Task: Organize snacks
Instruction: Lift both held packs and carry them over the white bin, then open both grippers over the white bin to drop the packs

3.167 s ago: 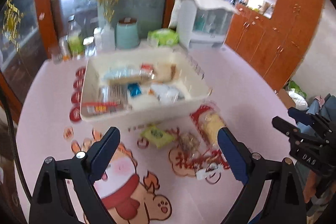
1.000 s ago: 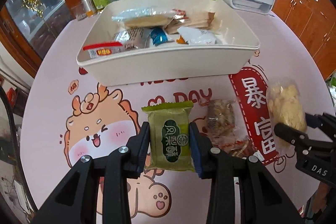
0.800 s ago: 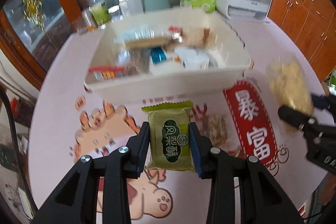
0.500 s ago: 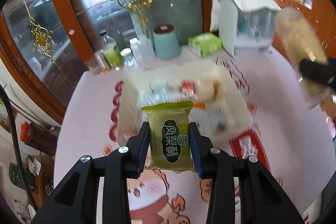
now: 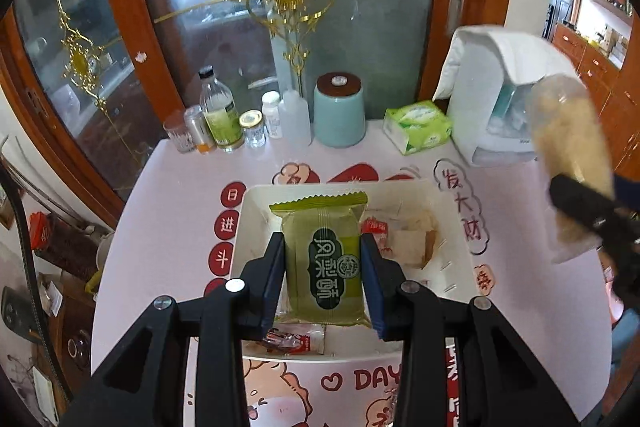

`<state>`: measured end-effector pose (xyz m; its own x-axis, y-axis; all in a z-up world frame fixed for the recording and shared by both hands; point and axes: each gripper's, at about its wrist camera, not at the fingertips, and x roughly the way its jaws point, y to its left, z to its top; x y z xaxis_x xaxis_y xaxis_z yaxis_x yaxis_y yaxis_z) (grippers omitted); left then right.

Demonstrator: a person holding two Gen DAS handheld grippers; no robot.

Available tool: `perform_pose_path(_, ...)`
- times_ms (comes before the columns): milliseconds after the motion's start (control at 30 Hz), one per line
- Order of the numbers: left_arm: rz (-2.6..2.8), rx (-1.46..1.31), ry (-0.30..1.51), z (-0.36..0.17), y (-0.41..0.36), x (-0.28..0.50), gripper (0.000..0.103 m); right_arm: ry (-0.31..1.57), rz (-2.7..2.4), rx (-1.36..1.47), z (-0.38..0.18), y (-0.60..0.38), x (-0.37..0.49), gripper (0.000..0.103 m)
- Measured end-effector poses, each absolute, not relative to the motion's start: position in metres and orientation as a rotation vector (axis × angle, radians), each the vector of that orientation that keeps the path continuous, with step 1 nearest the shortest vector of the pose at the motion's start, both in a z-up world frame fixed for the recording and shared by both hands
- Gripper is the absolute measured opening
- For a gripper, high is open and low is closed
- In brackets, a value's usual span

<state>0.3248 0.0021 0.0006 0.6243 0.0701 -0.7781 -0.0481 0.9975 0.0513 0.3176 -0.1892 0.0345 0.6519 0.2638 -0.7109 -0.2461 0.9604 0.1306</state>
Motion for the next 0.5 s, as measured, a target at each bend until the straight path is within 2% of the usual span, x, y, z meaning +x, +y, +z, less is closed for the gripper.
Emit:
perform_pose_path(233,0.071,0.045,0.949,-0.043,-0.004,0.337,0.035,0.926,0.265,0.019,-0.023,-0.182,0.339,0.060)
perform_pose_path(500,0.077,0.085,0.970,-0.070,-0.008,0.341,0.035,0.984,0.274,0.025,-0.054,-0.176,0.356,0.061)
